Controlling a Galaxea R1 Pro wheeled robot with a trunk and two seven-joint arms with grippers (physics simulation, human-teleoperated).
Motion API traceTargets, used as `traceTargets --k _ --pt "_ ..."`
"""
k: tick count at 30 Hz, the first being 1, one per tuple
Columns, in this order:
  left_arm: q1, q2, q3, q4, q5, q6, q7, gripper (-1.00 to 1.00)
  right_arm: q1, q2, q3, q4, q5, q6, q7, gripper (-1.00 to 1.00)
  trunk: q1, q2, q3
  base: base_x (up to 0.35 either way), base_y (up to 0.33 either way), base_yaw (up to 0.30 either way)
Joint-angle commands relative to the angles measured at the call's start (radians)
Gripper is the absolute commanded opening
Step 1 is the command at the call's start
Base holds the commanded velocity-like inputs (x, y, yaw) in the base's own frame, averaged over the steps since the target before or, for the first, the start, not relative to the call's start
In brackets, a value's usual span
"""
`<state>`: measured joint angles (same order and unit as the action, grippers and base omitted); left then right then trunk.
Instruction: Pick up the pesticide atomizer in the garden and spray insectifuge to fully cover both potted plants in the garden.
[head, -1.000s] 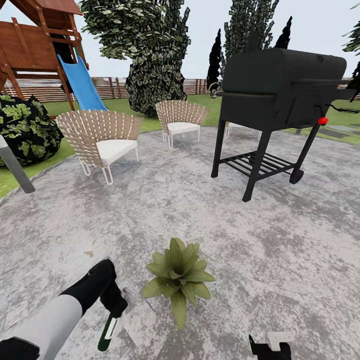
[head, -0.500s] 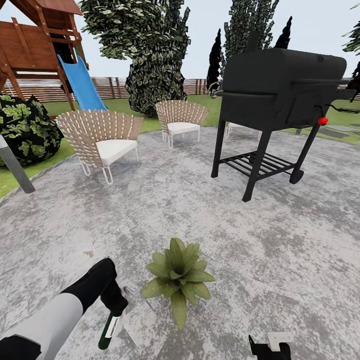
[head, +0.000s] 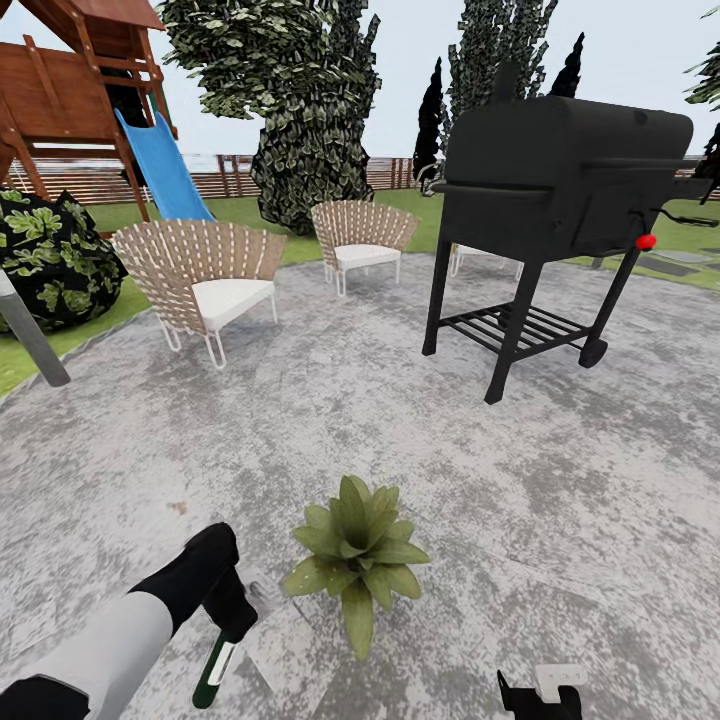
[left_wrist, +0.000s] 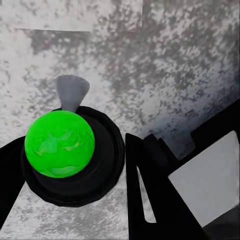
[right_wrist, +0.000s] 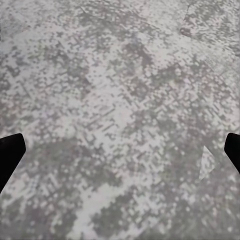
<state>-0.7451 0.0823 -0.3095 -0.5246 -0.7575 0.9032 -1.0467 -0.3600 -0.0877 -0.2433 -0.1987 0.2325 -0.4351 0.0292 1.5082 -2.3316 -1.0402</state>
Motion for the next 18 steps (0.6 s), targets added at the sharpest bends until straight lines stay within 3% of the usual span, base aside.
traceTargets --k 1,5,11,15,18 --pt "0.0 -0.005 -0.004 -0.002 -0.011 0.003 -0.011 -1.0 -0.001 0.0 -0.009 0.001 0.008 -0.004 0.003 1.0 0.0 0.0 -0.001 0.0 0.0 0.0" --pt "0.0 -0.011 -0.005 -0.01 -0.012 -0.008 -0.012 -1.0 0.0 0.0 -0.008 0.001 0.008 -0.004 0.003 1.0 0.0 0.0 -0.001 0.0 0.0 0.0" --pt "-0.001 0.003 -0.007 -0.001 -0.017 -0.177 -0.008 -1.0 0.0 0.0 -0.009 0.001 0.008 -0.004 0.003 1.0 0.0 0.0 -0.001 0.0 0.0 0.0" --pt "0.0 -0.004 -0.009 0.0 -0.026 -0.194 -0.003 -1.0 0.0 0.0 -0.009 0.001 0.008 -0.004 0.003 1.0 0.0 0.0 -0.001 0.0 0.0 0.0" --pt "0.001 0.002 -0.009 0.019 -0.052 -0.194 -0.002 -1.0 0.0 -0.001 -0.009 0.001 0.008 -0.004 0.003 1.0 0.0 0.0 -0.001 0.0 0.0 0.0"
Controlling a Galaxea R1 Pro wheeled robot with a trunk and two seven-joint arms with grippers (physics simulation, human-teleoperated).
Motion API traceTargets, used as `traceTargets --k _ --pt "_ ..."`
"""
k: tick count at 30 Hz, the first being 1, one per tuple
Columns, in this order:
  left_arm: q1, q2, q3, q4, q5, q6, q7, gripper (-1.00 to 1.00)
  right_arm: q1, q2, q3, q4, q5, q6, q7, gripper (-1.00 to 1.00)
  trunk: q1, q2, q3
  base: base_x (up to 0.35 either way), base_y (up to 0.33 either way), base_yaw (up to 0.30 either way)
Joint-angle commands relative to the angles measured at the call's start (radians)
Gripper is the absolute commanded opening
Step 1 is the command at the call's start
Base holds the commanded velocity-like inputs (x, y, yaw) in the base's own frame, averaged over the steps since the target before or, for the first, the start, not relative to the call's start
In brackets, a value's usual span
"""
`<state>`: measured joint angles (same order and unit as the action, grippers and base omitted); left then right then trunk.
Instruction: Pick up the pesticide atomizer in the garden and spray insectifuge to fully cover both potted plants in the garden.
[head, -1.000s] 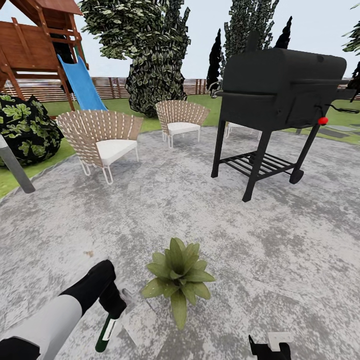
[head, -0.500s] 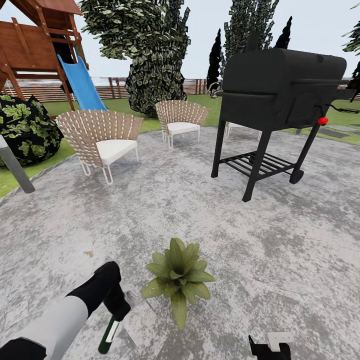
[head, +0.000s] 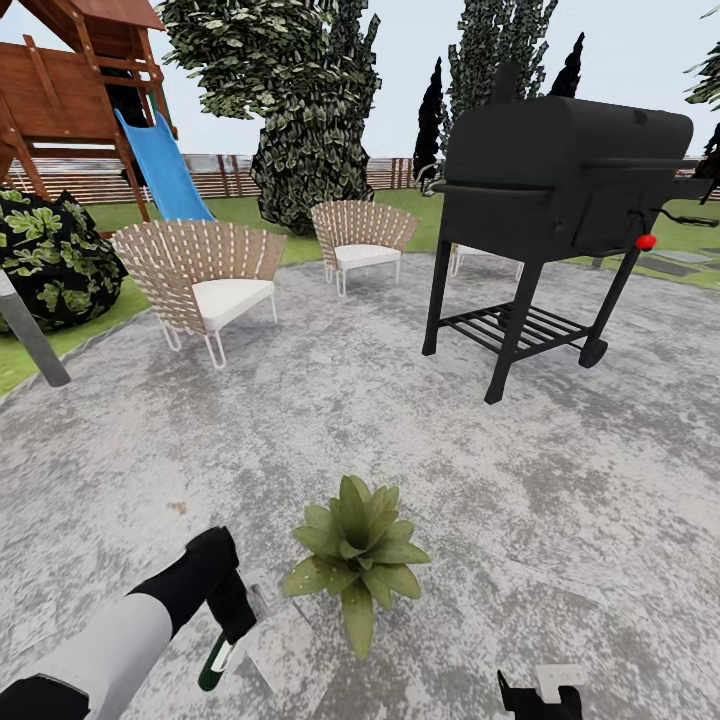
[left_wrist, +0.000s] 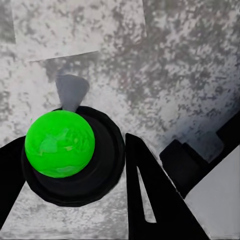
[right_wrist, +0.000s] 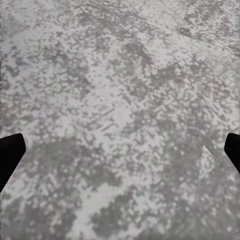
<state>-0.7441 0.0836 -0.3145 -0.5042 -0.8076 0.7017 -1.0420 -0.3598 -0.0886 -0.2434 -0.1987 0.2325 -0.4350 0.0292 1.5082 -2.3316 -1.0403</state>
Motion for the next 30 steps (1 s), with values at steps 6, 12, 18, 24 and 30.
traceTargets --k 6,12,18,24,30 --pt "-0.005 0.002 -0.002 0.039 -0.041 0.019 -0.008 -1.0 -0.001 0.001 -0.009 0.001 0.008 -0.004 0.003 1.0 0.0 0.0 -0.001 0.0 0.0 0.0" --pt "-0.023 -0.012 -0.001 0.033 -0.042 0.037 -0.01 -1.0 -0.001 0.001 -0.009 0.001 0.008 -0.004 0.003 1.0 0.0 0.0 -0.001 0.0 0.0 0.0" --pt "-0.013 -0.006 -0.005 0.042 -0.068 0.079 -0.007 -1.0 -0.001 0.0 -0.009 0.001 0.008 -0.004 0.003 1.0 0.0 0.0 -0.001 0.0 0.0 0.0" --pt "-0.006 0.0 -0.004 0.051 -0.116 0.08 -0.004 -1.0 -0.001 0.001 -0.008 0.001 0.008 -0.004 0.003 1.0 0.0 0.0 -0.001 0.115 0.086 0.0" --pt "-0.021 -0.006 0.006 0.038 -0.119 0.083 -0.006 -1.0 -0.001 0.001 -0.009 0.001 0.008 -0.004 0.003 1.0 0.0 0.0 -0.001 0.017 0.014 0.0"
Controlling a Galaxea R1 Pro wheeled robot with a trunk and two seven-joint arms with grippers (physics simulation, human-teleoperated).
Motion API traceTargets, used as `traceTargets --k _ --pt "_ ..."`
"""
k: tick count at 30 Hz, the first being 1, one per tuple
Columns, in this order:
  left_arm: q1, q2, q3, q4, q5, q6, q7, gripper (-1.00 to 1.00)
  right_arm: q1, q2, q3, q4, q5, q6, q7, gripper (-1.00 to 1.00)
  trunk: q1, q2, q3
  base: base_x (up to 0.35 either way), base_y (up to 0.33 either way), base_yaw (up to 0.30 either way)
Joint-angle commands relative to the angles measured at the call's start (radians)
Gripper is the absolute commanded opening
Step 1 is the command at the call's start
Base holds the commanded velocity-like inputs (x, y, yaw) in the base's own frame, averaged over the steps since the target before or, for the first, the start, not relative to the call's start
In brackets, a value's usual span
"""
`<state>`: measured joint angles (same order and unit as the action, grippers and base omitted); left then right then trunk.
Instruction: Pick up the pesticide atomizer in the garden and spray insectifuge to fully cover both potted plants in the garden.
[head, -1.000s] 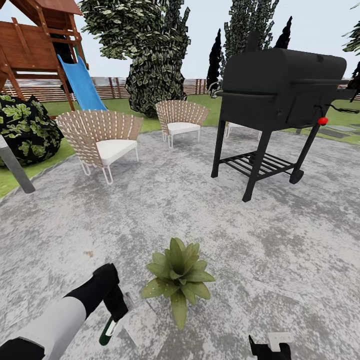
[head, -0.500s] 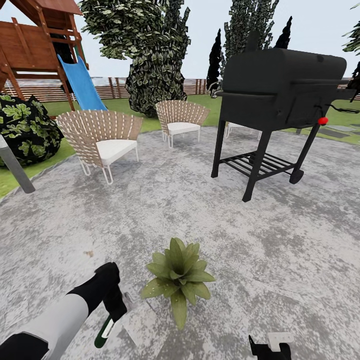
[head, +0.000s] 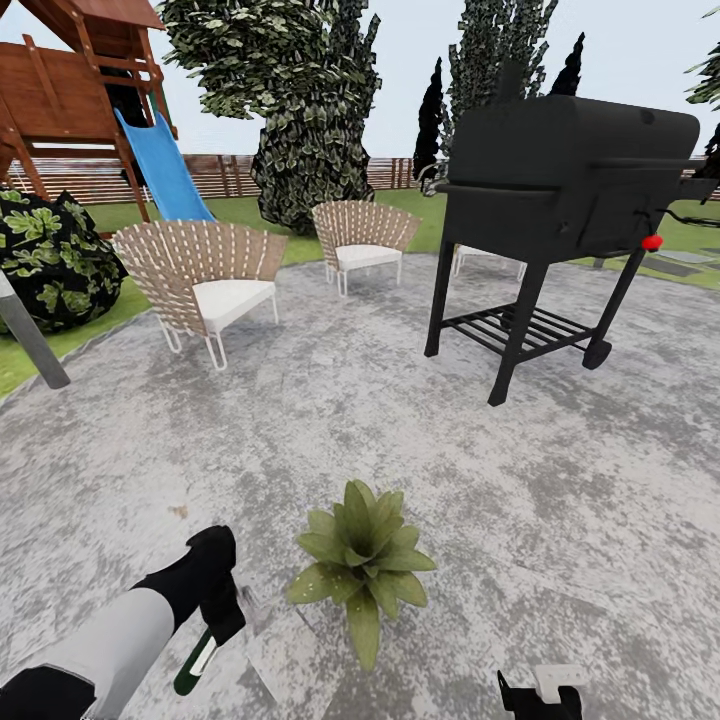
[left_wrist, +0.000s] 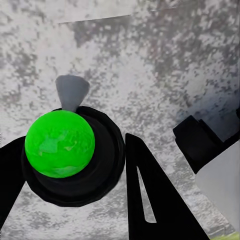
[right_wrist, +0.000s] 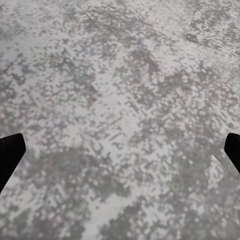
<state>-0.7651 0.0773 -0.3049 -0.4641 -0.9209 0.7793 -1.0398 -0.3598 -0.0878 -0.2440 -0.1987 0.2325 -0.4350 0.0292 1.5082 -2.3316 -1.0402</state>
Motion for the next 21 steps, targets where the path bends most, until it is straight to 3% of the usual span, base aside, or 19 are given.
traceTargets --k 1,12,21 --pt "-0.002 -0.001 -0.004 -0.003 -0.006 0.006 -0.008 -1.0 -0.001 0.0 -0.008 0.001 0.008 -0.004 0.003 1.0 0.0 0.0 -0.001 0.0 0.0 0.0" --pt "0.003 -0.004 -0.009 -0.004 -0.007 0.007 -0.003 -1.0 -0.001 0.0 -0.009 0.001 0.008 -0.004 0.003 1.0 0.0 0.0 -0.01 0.0 0.0 0.0" --pt "-0.003 -0.002 -0.006 -0.007 -0.007 0.03 -0.003 -1.0 -0.001 0.0 -0.009 0.001 0.008 -0.004 0.003 1.0 0.034 -0.063 -0.047 0.0 0.0 0.0"
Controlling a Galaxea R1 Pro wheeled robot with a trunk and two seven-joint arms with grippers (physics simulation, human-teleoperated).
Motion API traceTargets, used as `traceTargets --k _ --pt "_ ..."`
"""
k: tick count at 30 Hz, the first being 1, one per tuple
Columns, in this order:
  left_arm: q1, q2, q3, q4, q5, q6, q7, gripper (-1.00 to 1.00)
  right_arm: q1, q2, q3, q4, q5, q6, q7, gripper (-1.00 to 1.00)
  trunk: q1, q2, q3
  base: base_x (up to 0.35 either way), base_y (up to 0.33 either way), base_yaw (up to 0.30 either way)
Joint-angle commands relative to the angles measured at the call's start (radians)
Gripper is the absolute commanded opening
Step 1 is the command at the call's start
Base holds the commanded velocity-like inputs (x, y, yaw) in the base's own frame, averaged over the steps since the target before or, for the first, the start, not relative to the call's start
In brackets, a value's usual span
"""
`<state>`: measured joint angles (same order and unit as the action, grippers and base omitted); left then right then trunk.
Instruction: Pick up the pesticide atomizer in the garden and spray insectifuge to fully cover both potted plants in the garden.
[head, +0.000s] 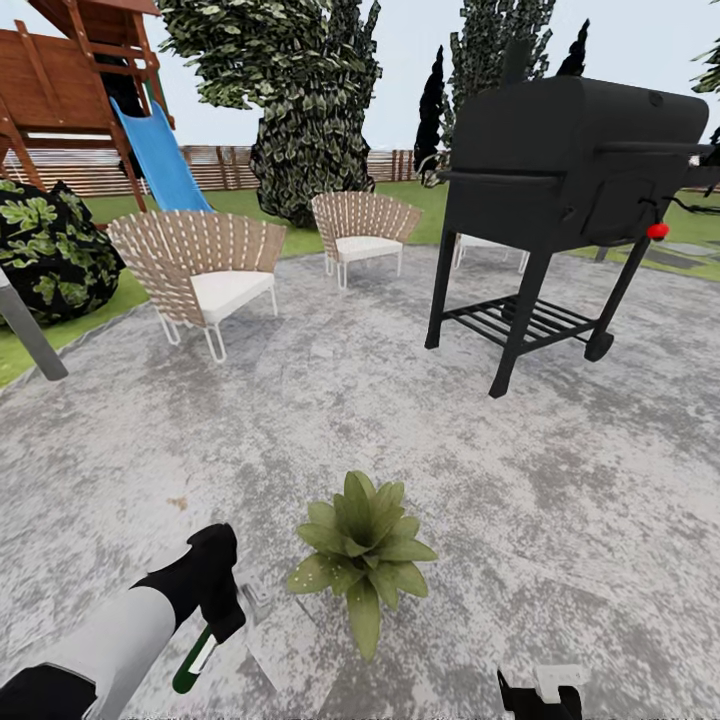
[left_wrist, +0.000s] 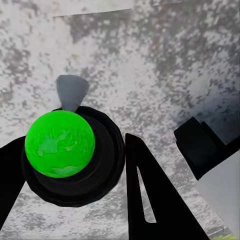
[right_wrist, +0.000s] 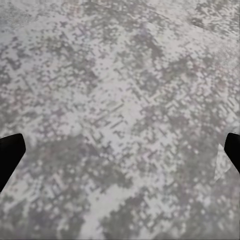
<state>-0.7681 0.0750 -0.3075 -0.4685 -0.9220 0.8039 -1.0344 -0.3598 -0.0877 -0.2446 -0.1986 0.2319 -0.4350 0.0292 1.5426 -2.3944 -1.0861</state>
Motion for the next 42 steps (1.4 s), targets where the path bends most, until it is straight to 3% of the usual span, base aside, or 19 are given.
traceTargets --k 1,5,10,12,14,19,22,24,39,42 --pt "0.0 0.002 -0.004 -0.002 -0.006 0.005 -0.009 -1.0 -0.001 0.0 -0.009 0.001 0.009 -0.004 0.003 1.0 0.0 -0.001 -0.003 0.0 0.0 0.0" --pt "-0.001 0.001 -0.003 -0.008 -0.006 0.006 -0.009 -1.0 -0.001 0.0 -0.009 0.001 0.009 -0.004 0.003 1.0 0.0 -0.001 -0.005 0.0 0.0 0.0" --pt "-0.002 -0.005 -0.002 -0.111 -0.006 0.023 -0.012 -1.0 -0.001 0.0 -0.009 0.001 0.009 -0.004 0.003 1.0 0.0 -0.001 -0.005 0.0 0.0 0.0" --pt "-0.002 -0.015 -0.006 -0.171 -0.006 0.074 -0.015 -1.0 -0.001 0.0 -0.009 0.001 0.009 -0.004 0.003 1.0 0.0 -0.001 -0.005 0.0 0.0 0.0" --pt "-0.002 -0.019 -0.008 -0.184 -0.007 0.085 -0.016 -1.0 -0.001 -0.001 -0.009 0.001 0.008 -0.004 0.003 1.0 0.0 -0.001 -0.005 0.0 0.0 0.0" --pt "0.012 -0.006 -0.014 -0.174 -0.014 0.086 -0.016 -1.0 -0.001 0.0 -0.009 0.001 0.008 -0.004 0.003 1.0 0.0 -0.001 -0.005 0.0 0.0 0.0" --pt "0.018 -0.003 -0.012 -0.162 -0.093 0.081 -0.02 -1.0 -0.001 0.0 -0.009 0.001 0.009 -0.004 0.003 1.0 0.0 -0.001 -0.005 0.0 0.0 0.0" --pt "0.019 -0.004 -0.008 -0.132 -0.111 0.079 -0.021 -1.0 -0.001 0.0 -0.009 0.001 0.009 -0.004 0.003 1.0 0.0 -0.001 -0.005 0.0 0.0 0.0" --pt "0.017 -0.004 0.003 -0.126 -0.109 0.086 -0.023 -1.0 -0.001 0.0 -0.009 0.001 0.008 -0.004 0.003 1.0 0.0 -0.001 -0.005 0.055 0.132 -0.095" --pt "0.015 -0.003 0.023 -0.126 -0.102 0.084 -0.024 -1.0 -0.001 0.0 -0.009 0.001 0.009 -0.004 0.003 1.0 0.0 -0.001 -0.005 0.002 0.006 -0.001"
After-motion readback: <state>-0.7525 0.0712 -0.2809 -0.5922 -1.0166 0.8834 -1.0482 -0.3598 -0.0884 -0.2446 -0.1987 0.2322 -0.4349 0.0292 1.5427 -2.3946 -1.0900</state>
